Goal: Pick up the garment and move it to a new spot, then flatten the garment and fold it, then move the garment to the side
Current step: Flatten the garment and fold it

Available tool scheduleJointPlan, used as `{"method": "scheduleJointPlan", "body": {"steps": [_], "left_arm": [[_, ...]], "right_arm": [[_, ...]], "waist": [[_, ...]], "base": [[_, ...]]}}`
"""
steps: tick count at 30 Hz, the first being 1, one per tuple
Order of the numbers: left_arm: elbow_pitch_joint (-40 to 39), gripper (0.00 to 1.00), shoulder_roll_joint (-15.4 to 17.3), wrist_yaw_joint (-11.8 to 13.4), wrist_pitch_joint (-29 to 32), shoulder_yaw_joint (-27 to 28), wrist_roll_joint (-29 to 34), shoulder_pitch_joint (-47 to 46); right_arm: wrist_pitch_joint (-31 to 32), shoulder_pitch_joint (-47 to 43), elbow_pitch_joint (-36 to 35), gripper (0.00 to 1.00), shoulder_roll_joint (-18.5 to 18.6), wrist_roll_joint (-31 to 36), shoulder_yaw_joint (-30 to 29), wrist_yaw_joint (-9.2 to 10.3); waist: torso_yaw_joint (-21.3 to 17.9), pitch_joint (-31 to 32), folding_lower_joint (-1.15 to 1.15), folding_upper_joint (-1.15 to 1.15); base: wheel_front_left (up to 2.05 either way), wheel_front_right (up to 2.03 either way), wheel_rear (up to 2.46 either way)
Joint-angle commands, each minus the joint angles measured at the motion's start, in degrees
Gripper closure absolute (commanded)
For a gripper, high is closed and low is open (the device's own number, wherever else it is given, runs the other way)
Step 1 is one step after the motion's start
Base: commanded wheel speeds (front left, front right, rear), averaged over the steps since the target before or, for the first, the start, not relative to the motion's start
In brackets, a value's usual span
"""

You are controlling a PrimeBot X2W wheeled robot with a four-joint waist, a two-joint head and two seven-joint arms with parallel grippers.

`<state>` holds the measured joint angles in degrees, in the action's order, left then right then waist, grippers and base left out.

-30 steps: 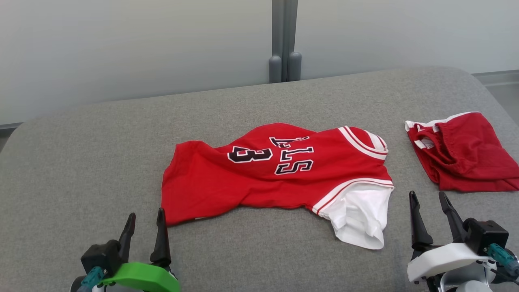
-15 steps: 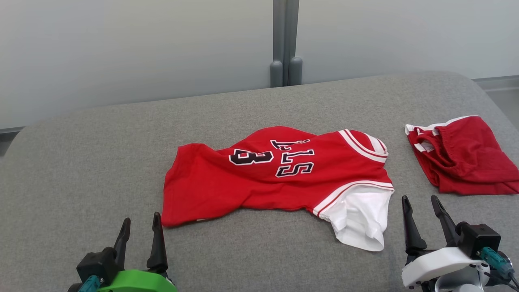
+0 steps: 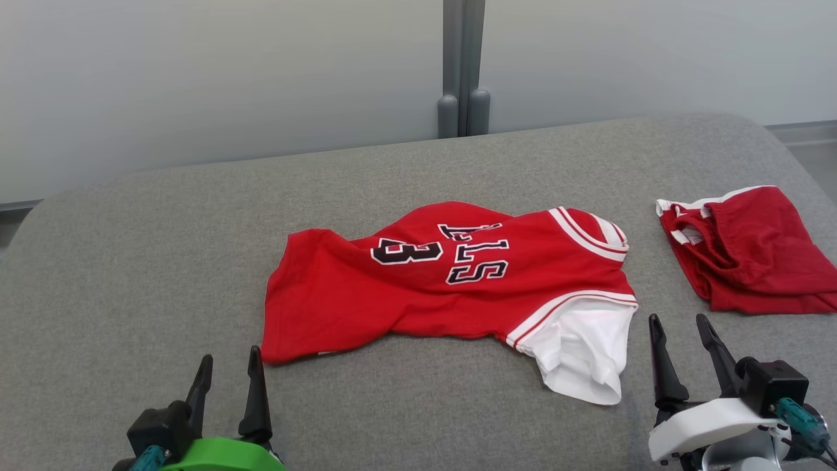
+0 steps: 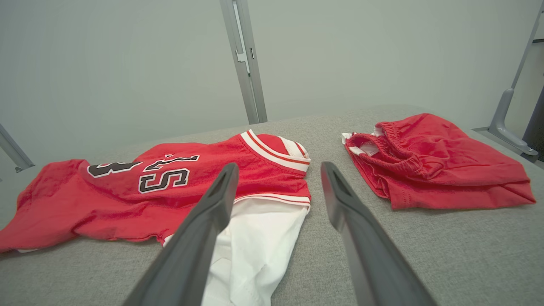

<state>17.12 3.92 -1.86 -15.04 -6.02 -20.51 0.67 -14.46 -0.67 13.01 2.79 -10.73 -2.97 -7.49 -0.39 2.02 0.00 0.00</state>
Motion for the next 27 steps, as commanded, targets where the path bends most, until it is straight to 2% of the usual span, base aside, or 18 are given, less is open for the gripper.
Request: {"method": "scheduleJointPlan", "body": {"steps": [1,9,16,21,27], "left_arm": [[0.5,0.00,-0.1,-0.1,-0.1,-0.2,0.5,-0.3],[3.0,0.00,-0.1,0.5,3.3,-0.6,-0.8,-1.5],[4.9,0.00,-0.7,2.3,10.1,-0.2,-6.9,-3.8],[9.1,0.00,-0.9,2.9,14.8,-0.9,-12.2,-6.8],[15.3,0.00,-1.0,3.4,16.3,-2.4,-20.5,-11.3]], "right_arm": [[-0.3,0.5,0.0,0.00,0.2,0.3,-0.1,0.00],[-0.4,0.9,0.2,0.00,0.2,0.2,-0.3,0.00],[-0.4,1.1,0.1,0.00,0.2,-0.2,-0.7,0.00],[-0.5,1.5,0.2,0.00,0.2,-0.3,-0.1,0.00],[-0.4,2.2,0.2,0.00,0.2,-0.1,0.5,0.00]], "waist": [[0.0,-0.1,0.00,0.00],[0.2,-0.5,0.00,0.00],[0.7,-0.9,0.00,0.00],[0.6,-1.4,0.00,0.00],[-0.6,-2.5,0.00,0.00]], "base": [[0.00,0.00,0.00],[0.00,0.00,0.00],[0.00,0.00,0.00],[0.00,0.00,0.00],[0.00,0.00,0.00]]}}
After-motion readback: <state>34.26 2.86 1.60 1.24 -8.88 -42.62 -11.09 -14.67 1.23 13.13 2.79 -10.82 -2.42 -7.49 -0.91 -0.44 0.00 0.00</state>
